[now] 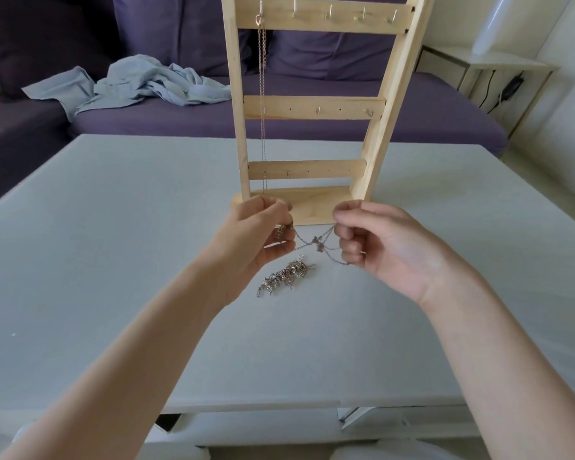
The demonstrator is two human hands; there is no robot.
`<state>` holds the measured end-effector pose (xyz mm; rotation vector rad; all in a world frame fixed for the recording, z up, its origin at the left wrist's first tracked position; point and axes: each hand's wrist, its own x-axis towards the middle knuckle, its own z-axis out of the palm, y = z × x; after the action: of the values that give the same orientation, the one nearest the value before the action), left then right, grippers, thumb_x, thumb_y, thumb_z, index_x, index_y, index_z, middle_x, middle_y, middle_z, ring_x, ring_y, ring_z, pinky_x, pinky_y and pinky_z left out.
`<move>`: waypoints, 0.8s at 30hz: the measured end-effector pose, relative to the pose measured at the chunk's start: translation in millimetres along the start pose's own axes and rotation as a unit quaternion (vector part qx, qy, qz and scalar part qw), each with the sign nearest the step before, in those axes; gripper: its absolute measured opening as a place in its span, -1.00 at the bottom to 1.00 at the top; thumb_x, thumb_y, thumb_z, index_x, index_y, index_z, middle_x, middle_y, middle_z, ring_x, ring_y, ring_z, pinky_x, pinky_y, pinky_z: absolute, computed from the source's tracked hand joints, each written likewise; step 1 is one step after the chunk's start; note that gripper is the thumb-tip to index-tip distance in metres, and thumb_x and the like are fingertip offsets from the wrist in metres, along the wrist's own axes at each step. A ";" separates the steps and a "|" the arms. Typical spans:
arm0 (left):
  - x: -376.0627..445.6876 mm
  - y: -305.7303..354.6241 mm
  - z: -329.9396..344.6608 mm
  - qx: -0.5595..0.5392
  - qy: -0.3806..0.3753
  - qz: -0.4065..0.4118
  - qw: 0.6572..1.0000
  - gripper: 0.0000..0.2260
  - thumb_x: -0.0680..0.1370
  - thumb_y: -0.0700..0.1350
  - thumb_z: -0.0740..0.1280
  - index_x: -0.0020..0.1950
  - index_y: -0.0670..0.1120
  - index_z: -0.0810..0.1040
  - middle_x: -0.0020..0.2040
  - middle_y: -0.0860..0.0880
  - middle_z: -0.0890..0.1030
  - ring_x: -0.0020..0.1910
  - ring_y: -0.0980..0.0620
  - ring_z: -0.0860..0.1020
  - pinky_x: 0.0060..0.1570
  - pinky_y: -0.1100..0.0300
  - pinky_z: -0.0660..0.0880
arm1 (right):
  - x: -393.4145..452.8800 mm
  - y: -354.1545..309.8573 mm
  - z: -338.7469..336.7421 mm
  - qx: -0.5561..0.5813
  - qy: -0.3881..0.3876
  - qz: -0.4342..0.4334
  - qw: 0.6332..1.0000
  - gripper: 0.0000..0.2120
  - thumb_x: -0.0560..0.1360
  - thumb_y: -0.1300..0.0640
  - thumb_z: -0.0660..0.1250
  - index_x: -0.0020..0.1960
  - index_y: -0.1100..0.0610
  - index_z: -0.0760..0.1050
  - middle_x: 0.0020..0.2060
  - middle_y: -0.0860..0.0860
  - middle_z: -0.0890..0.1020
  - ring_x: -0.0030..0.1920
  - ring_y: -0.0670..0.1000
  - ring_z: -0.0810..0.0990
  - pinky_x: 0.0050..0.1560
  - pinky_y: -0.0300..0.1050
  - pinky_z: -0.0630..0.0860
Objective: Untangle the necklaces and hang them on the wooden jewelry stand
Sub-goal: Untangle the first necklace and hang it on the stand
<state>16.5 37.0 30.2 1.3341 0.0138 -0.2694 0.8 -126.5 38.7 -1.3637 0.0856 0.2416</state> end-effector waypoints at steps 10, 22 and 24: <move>-6.0 -7.1 6.7 0.194 -0.096 -0.004 0.976 -0.92 0.51 -0.27 0.35 -0.08 -0.12 0.61 -0.18 -0.08 0.54 -0.31 0.11 0.45 -0.18 0.30 0.44 | -2.1 -6.0 0.2 0.017 -0.015 -0.021 1.000 -0.88 0.53 0.29 0.23 -0.18 0.16 0.42 -0.49 -0.04 0.42 -0.55 -0.11 0.26 -0.52 -0.29 0.14; -1.1 -7.9 4.1 0.173 -0.021 0.071 0.982 -0.90 0.48 -0.26 0.40 -0.15 -0.06 0.57 -0.27 0.06 0.59 -0.33 0.21 0.52 -0.31 0.40 0.47 | -2.6 -2.5 -3.6 -0.085 0.016 -0.042 0.995 -0.88 0.51 0.31 0.27 -0.19 0.17 0.48 -0.46 0.01 0.49 -0.47 -0.06 0.39 -0.45 -0.25 0.31; -1.3 -6.9 5.7 0.173 -0.016 0.094 0.980 -0.88 0.48 -0.28 0.39 -0.17 -0.07 0.57 -0.30 0.07 0.57 -0.34 0.22 0.51 -0.33 0.40 0.45 | -2.6 -1.2 -1.8 -0.099 0.005 -0.040 0.994 -0.89 0.52 0.29 0.28 -0.17 0.19 0.50 -0.48 0.02 0.53 -0.46 -0.04 0.44 -0.42 -0.24 0.37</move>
<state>13.1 30.3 25.2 1.6652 -0.1940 -0.1359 -1.3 -128.8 40.0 -1.5629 0.0155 0.1794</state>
